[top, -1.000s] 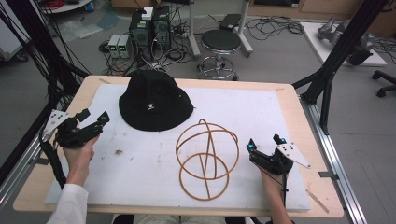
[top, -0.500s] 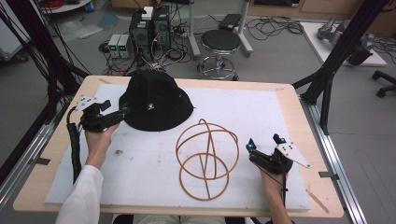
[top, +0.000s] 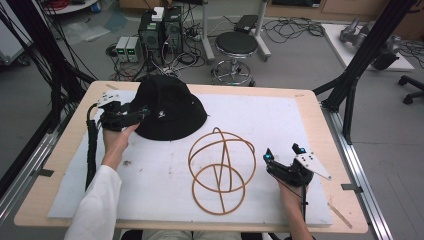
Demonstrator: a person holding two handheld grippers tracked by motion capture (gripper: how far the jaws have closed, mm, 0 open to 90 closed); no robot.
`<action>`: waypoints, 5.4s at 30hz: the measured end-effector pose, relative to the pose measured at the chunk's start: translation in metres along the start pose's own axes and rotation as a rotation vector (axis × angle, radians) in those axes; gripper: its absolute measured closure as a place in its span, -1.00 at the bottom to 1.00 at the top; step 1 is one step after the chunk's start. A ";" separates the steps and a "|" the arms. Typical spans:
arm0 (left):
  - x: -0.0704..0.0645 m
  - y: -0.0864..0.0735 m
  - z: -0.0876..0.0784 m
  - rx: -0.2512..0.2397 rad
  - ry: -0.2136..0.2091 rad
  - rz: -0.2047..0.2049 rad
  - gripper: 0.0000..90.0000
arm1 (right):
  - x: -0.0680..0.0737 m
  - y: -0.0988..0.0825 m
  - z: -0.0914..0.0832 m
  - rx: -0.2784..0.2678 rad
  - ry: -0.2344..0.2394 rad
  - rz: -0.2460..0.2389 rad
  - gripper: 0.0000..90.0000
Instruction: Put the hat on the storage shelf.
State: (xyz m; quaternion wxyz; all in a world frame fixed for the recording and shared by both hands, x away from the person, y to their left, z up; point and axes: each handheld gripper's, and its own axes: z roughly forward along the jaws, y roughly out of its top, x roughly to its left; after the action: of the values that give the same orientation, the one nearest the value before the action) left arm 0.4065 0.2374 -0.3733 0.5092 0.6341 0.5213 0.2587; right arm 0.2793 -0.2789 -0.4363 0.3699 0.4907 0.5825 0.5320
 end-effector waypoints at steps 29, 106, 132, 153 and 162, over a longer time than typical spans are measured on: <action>-0.034 0.001 0.082 0.149 0.129 0.038 -0.17 | 0.001 0.001 -0.002 -0.014 -0.005 -0.014 -0.93; -0.079 0.068 -0.096 -0.437 -0.248 0.157 0.91 | 0.004 0.002 -0.008 -0.047 -0.028 -0.024 -0.93; -0.109 0.077 -0.137 -0.532 -0.607 0.144 0.91 | 0.004 0.002 -0.008 -0.046 -0.019 -0.021 -0.93; -0.142 0.071 -0.131 -0.453 -0.914 0.218 0.91 | 0.005 0.002 -0.008 -0.050 -0.010 -0.034 -0.93; -0.166 0.064 -0.116 -0.377 -0.982 0.262 0.91 | 0.005 0.002 -0.009 -0.048 -0.010 -0.027 -0.93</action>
State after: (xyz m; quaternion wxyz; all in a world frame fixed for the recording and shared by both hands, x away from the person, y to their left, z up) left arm 0.2791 0.1315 -0.2406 0.7613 0.6378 0.0834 0.0823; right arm 0.2695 -0.2764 -0.4321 0.3914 0.4764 0.5743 0.5386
